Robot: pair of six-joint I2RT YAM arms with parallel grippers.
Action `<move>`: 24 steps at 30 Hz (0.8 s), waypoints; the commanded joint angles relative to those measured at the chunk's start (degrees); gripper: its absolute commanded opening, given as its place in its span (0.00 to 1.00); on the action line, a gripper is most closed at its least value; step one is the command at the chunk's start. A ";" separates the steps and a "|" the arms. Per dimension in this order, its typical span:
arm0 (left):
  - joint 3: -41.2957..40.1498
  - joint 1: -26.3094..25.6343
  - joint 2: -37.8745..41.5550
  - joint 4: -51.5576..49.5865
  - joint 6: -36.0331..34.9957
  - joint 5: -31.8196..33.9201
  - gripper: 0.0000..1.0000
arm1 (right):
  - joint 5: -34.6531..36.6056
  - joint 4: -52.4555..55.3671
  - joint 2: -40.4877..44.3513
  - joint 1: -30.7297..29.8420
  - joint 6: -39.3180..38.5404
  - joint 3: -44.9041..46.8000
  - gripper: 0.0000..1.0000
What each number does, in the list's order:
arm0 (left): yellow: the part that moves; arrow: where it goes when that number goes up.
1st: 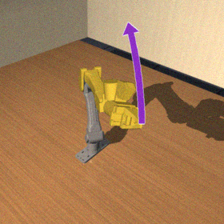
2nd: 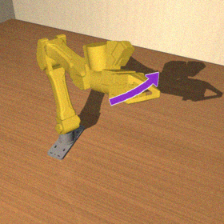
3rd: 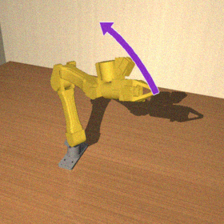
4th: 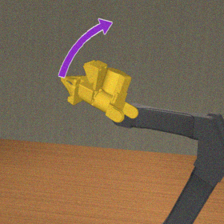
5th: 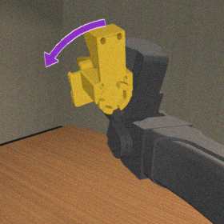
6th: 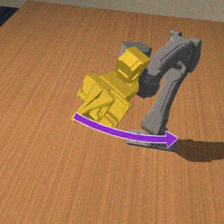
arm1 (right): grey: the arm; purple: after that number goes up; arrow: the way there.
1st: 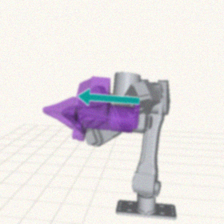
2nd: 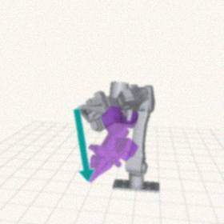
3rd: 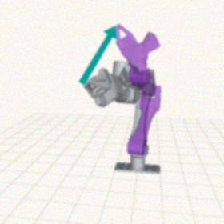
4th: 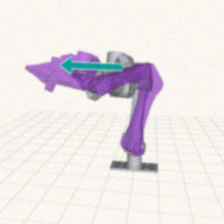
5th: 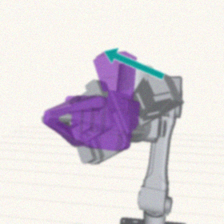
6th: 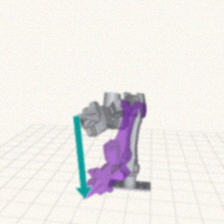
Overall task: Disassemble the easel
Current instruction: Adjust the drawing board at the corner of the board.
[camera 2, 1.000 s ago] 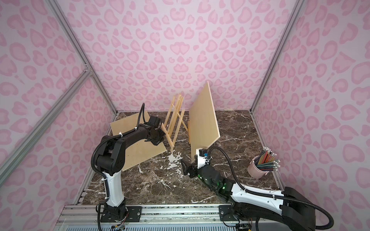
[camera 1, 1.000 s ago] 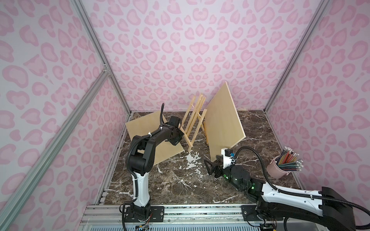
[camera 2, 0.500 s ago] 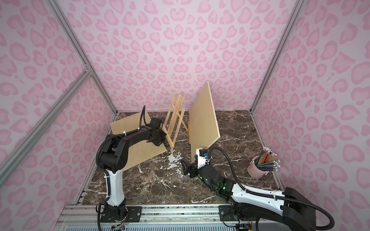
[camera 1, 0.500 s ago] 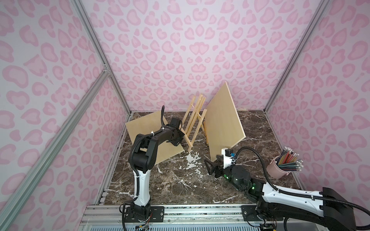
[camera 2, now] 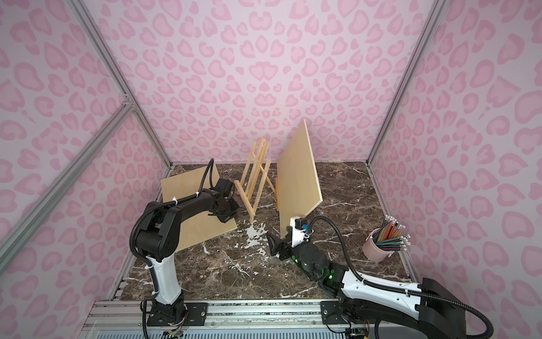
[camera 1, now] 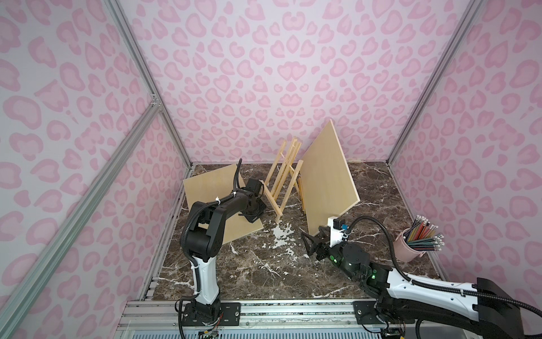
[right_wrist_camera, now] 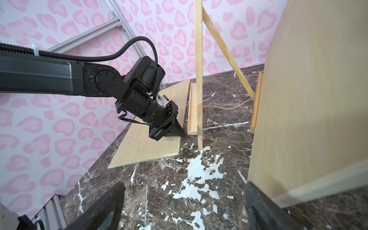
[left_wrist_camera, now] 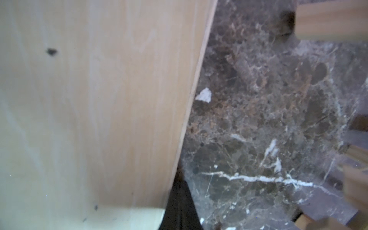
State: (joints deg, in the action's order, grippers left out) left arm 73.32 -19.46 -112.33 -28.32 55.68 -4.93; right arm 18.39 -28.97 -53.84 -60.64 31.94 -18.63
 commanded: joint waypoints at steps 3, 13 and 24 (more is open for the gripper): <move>-3.56 0.30 2.20 -10.33 -5.76 5.52 0.02 | 1.27 -1.44 0.48 0.00 0.22 0.69 0.94; -7.52 1.56 10.97 -15.37 -7.40 8.10 0.02 | 2.52 -1.35 1.26 0.04 0.92 1.20 0.94; 15.46 16.57 12.35 -30.23 -11.49 17.39 0.06 | 2.35 -1.46 1.01 0.16 1.54 1.32 0.94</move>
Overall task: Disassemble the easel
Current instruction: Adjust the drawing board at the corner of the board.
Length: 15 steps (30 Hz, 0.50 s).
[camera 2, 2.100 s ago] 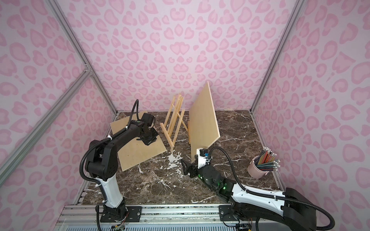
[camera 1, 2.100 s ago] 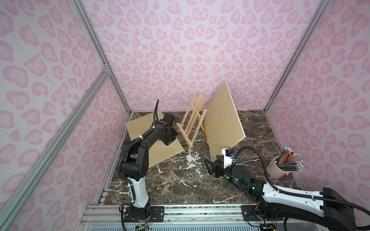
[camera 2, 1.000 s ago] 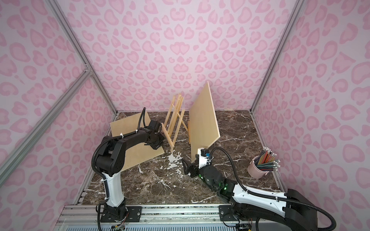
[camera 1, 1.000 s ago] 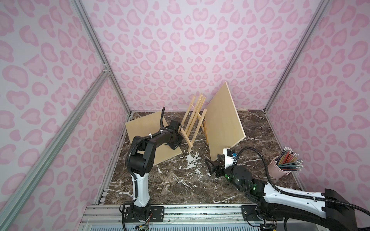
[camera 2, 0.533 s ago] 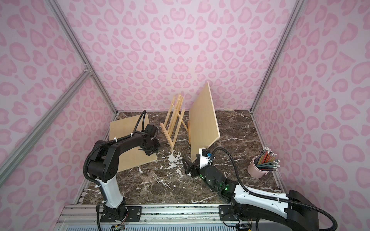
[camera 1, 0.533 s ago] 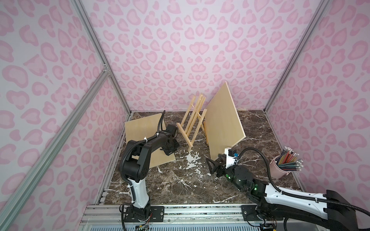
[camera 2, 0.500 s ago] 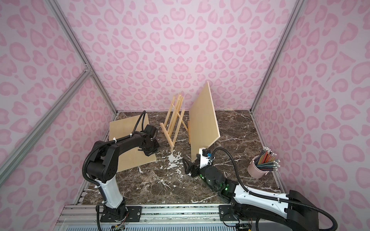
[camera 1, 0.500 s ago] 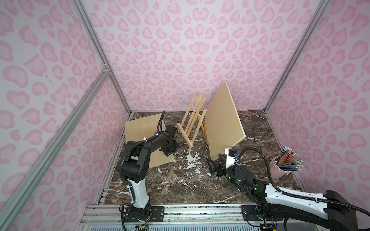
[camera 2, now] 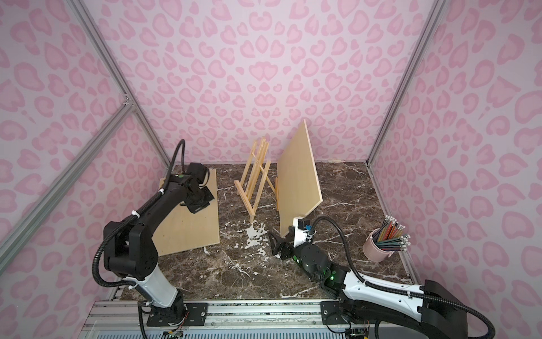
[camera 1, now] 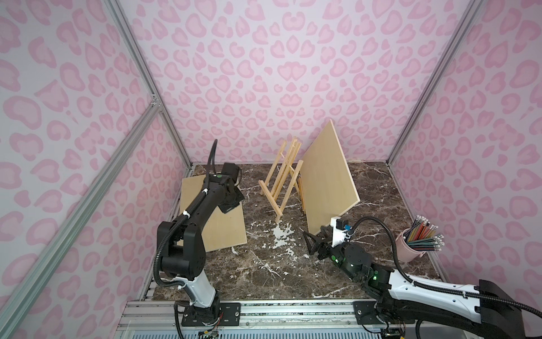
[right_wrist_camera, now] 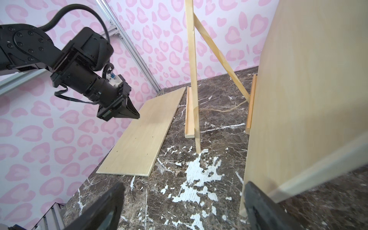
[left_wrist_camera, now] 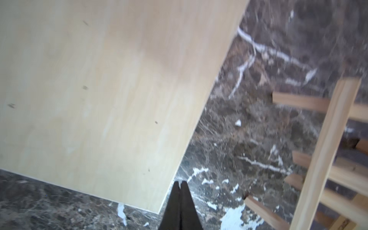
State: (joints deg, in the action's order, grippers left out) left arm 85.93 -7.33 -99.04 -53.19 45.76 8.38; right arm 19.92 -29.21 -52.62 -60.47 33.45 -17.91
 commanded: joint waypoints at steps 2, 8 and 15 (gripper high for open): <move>4.93 9.01 -2.66 -5.76 -2.21 4.64 0.05 | 0.81 -1.23 -0.38 0.00 0.10 0.59 0.94; 10.38 15.76 -8.61 -7.08 -4.79 13.51 0.02 | 0.38 -1.33 -0.04 0.00 0.17 0.67 0.94; 9.22 23.14 -14.21 -2.39 -12.29 17.79 0.02 | 0.37 -1.62 0.98 0.09 0.20 1.10 0.94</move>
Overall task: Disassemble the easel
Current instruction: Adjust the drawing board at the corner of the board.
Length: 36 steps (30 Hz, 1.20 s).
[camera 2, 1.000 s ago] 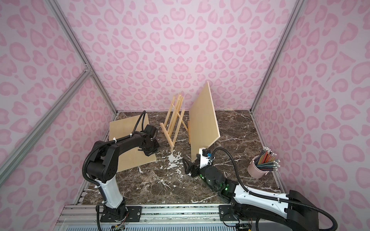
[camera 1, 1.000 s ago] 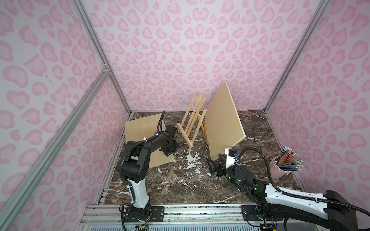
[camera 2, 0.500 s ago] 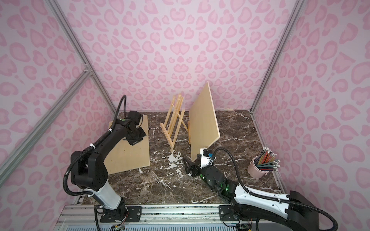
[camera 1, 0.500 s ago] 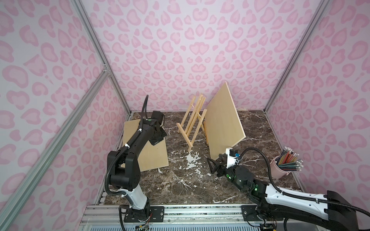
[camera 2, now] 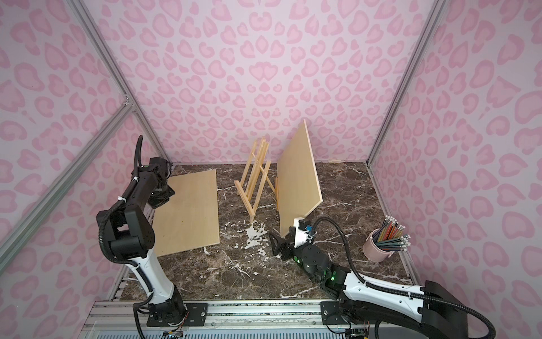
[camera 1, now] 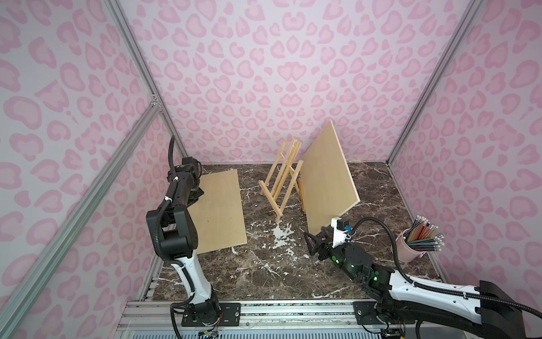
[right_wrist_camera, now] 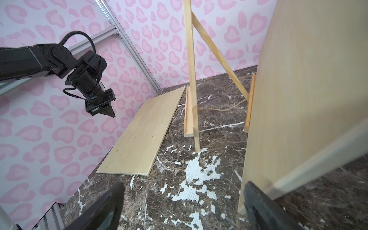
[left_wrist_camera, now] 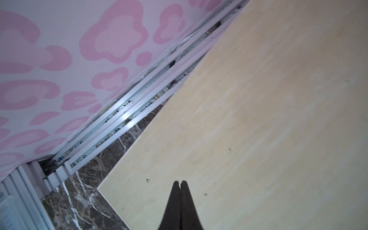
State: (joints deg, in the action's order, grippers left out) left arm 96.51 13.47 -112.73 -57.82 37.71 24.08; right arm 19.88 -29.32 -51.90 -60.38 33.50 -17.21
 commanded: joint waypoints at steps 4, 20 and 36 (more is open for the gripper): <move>-6.17 6.21 0.43 9.07 -7.33 -0.68 0.02 | -0.03 -1.87 0.57 0.17 0.25 0.66 0.94; 0.61 10.51 -12.41 10.68 -14.76 -2.55 0.02 | -0.10 -3.03 3.34 1.02 -0.01 2.33 0.94; 10.56 11.66 -20.20 1.38 -12.71 -2.76 0.02 | 0.51 -4.43 8.33 1.75 0.25 4.97 0.94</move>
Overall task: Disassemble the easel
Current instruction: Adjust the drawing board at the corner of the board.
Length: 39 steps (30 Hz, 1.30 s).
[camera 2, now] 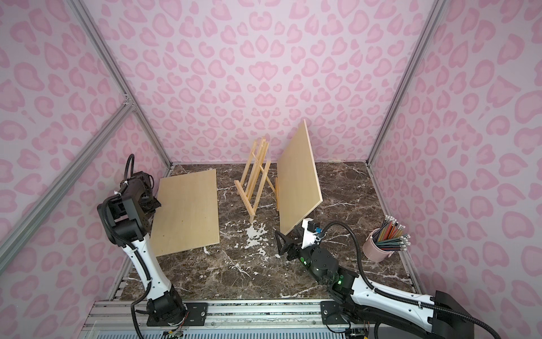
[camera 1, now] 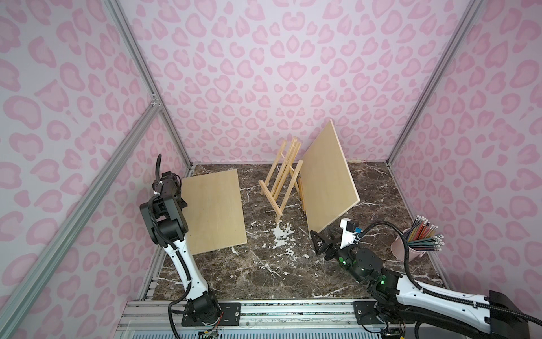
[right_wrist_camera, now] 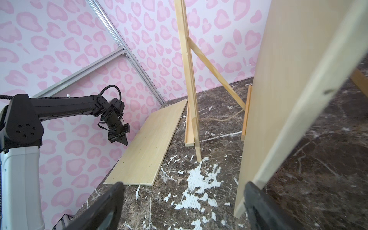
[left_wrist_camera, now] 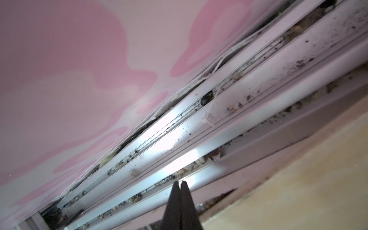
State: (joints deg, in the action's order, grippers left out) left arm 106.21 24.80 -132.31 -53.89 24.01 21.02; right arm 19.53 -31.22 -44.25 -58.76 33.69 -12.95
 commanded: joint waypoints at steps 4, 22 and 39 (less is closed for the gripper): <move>2.34 0.34 -1.76 -3.79 0.89 0.07 0.02 | 1.47 -3.20 1.61 0.45 0.41 1.65 0.94; 8.96 -4.42 -4.95 -7.02 -0.60 -1.16 0.02 | 3.19 -3.86 5.22 1.29 0.41 3.72 0.94; 21.06 -9.55 -12.40 -11.50 -4.09 0.36 0.02 | 3.19 -4.19 5.32 2.45 0.85 4.25 0.94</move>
State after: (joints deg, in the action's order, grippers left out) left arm 126.08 15.64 -144.07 -64.64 21.17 23.83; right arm 22.26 -33.28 -38.63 -56.34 34.11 -9.10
